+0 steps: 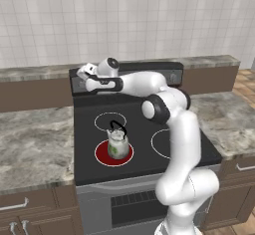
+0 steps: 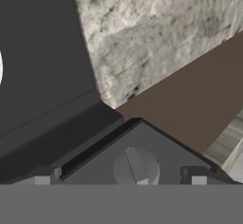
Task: Lower the heat of the kettle.
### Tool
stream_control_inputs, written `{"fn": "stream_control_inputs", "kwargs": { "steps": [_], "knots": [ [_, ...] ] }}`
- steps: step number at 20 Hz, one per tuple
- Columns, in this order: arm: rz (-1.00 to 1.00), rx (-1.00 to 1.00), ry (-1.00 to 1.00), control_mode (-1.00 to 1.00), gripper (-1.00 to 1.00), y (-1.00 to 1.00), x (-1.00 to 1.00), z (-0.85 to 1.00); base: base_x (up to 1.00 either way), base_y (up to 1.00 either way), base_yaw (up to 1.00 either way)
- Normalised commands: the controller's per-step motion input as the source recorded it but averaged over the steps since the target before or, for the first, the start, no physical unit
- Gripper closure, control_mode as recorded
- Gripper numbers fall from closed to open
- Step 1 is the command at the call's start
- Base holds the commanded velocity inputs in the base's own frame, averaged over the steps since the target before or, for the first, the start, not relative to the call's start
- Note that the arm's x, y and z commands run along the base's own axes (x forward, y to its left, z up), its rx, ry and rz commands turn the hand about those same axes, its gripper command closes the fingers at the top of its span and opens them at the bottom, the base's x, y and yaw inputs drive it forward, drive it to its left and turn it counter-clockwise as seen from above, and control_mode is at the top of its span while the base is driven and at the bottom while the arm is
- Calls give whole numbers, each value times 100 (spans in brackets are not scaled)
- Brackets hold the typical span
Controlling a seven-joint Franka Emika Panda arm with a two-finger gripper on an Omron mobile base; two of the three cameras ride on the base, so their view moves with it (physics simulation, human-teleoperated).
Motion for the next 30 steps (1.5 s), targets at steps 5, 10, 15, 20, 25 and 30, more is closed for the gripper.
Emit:
{"fn": "stream_control_inputs", "kwargs": {
  "steps": [5, 10, 15, 20, 25, 30],
  "knots": [
    [0, 0, 4, -100, -100, 24, 23, 0, 0, 0, 0],
    [0, 0, 4, -100, -100, 19, 22, 0, 0, 0, 0],
    [0, 0, 0, -100, -100, 7, 12, -12, 0, 0, 0],
    [1, 0, 0, -100, -100, 0, 10, -18, 0, 0, 0],
    [3, 2, -3, -100, -100, 0, 7, -21, 0, 0, 0],
    [3, 3, -4, -100, -100, 0, 7, -12, 0, 0, 0]
  ]
}}
